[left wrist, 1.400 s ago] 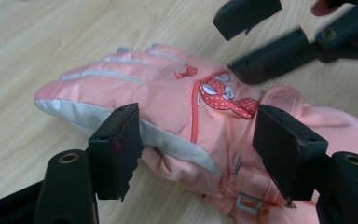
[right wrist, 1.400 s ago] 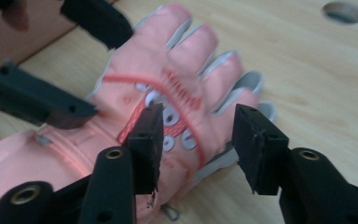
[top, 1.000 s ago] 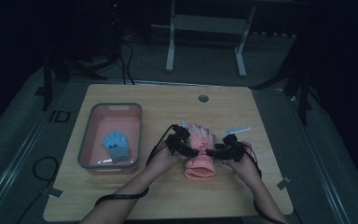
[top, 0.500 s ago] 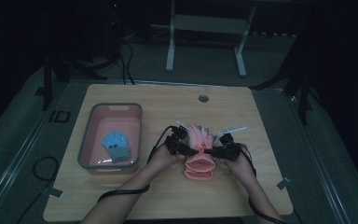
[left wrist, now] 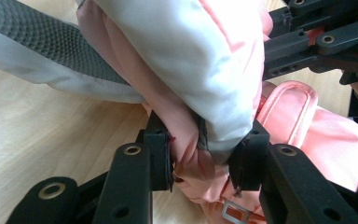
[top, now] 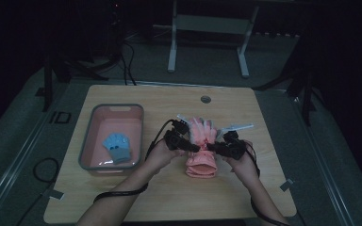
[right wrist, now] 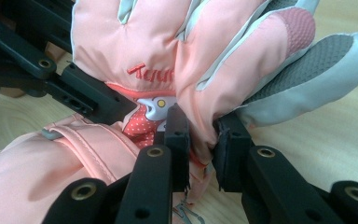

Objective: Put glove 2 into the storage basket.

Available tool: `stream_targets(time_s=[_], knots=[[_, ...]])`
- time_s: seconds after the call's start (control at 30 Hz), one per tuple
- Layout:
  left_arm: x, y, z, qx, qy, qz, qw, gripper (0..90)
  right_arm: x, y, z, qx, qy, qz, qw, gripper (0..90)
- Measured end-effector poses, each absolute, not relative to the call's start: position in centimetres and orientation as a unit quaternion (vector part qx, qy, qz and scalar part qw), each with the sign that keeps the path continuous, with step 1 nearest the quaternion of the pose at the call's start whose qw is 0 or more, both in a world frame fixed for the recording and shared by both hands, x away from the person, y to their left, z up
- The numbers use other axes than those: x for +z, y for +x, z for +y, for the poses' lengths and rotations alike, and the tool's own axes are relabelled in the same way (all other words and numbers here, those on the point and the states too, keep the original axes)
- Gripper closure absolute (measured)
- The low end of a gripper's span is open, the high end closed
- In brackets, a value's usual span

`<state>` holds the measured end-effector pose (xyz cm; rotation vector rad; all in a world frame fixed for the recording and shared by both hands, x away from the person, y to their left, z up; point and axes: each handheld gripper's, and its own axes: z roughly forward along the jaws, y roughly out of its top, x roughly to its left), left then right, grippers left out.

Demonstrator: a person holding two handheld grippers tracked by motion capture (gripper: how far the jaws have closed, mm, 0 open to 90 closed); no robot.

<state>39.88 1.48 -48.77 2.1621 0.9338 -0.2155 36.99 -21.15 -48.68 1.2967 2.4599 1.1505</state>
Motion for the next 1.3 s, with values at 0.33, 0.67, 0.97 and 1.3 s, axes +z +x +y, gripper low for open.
stream_targets(time_s=[0.33,0.67,0.97,1.3], knots=[[-44.9,39.2,3.6,-0.054,0.851,0.357,0.382,65.7,-44.8,36.6,-19.0,0.402,0.400,0.819,0.088,77.5],[-41.2,38.8,8.0,-0.036,0.847,0.366,0.385,65.6,-41.7,37.0,-15.3,0.414,0.370,0.827,0.091,77.4],[-39.5,38.7,12.1,-0.023,0.840,0.382,0.383,65.4,-40.2,37.8,-11.5,0.426,0.348,0.830,0.086,77.4],[-38.1,38.5,17.1,-0.007,0.836,0.404,0.371,65.5,-39.3,38.8,-5.9,0.438,0.328,0.834,0.074,77.4]])
